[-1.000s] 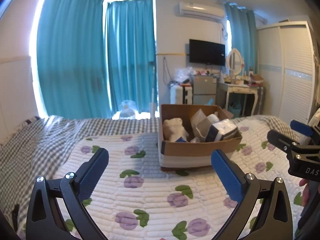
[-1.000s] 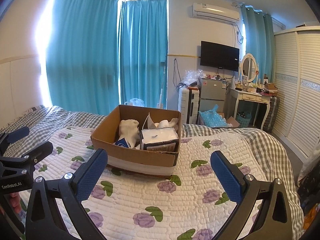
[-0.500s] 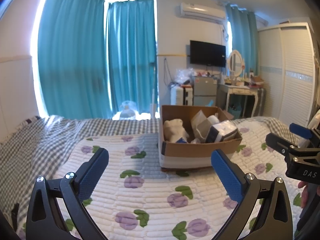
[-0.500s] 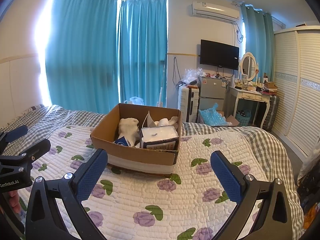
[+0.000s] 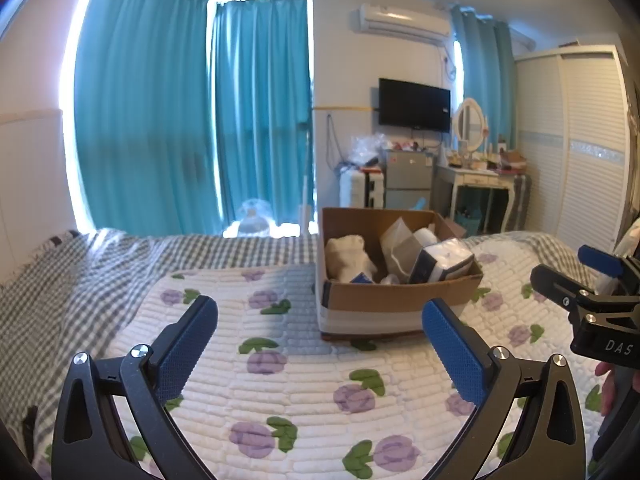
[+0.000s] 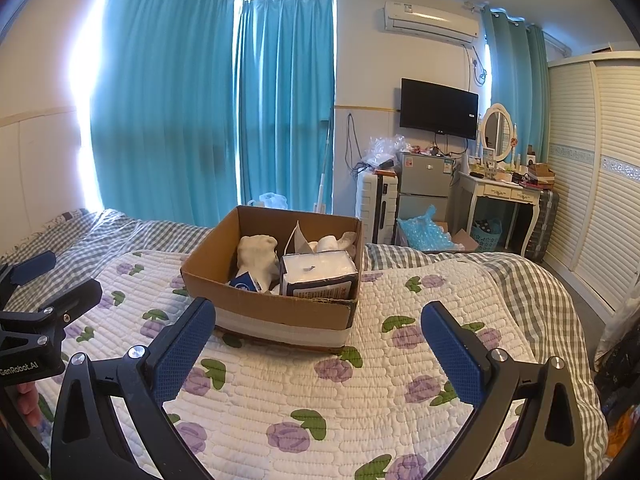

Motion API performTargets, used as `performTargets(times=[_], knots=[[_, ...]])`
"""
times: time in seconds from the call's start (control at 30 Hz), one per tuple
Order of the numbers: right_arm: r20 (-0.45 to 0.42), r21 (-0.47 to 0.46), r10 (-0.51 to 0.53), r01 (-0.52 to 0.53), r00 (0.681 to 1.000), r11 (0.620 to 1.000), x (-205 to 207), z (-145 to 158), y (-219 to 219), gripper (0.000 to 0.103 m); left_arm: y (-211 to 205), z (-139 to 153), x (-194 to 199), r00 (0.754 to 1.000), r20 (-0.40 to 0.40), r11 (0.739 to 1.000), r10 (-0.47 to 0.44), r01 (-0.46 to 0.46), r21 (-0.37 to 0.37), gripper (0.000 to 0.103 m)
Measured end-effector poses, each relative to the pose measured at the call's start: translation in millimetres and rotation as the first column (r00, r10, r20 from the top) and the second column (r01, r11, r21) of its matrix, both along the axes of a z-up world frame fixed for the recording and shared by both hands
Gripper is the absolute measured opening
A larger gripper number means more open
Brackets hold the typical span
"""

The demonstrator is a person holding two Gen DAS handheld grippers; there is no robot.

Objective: Organize soft objects

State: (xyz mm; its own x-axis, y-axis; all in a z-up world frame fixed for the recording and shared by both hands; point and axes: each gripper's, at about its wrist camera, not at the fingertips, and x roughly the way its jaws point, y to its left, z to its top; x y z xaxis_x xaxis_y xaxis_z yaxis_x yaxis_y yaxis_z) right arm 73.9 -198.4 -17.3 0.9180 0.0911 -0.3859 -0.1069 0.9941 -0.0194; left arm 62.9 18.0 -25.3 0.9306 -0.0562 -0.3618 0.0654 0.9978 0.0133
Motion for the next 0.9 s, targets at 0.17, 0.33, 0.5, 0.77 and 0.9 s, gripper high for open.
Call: performTargets(times=[0.17,0.33,0.5,0.77,0.9], knots=[[-0.002,0.001,0.000,0.000,1.000,1.000,0.4,0.0,0.3,0.103,0.0,0.1,-0.9,1.000,0.003,1.000,0.000,0.000,0.000,0.103],[-0.002,-0.001,-0.001,0.001,1.000,1.000,0.4,-0.4,0.6,0.103,-0.2,0.1,-1.1,1.000,0.002,1.000,-0.001,0.001,-0.001,0.103],[-0.005,0.000,-0.001,0.001,1.000,1.000,0.6,-1.3,0.9,0.103,-0.2,0.4,-1.4,1.000,0.002,1.000,-0.001,0.001,-0.001,0.103],[-0.009,0.003,0.001,-0.001,1.000,1.000,0.5,-3.4,1.8,0.103,1.6,-0.5,-0.8,1.000,-0.005,1.000,-0.009,0.009,-0.010,0.103],[-0.010,0.006,0.002,-0.002,1.000,1.000,0.2,-5.4,2.8,0.103,3.8,0.0,-0.1,1.000,-0.008,1.000,-0.011,0.011,-0.017,0.103]])
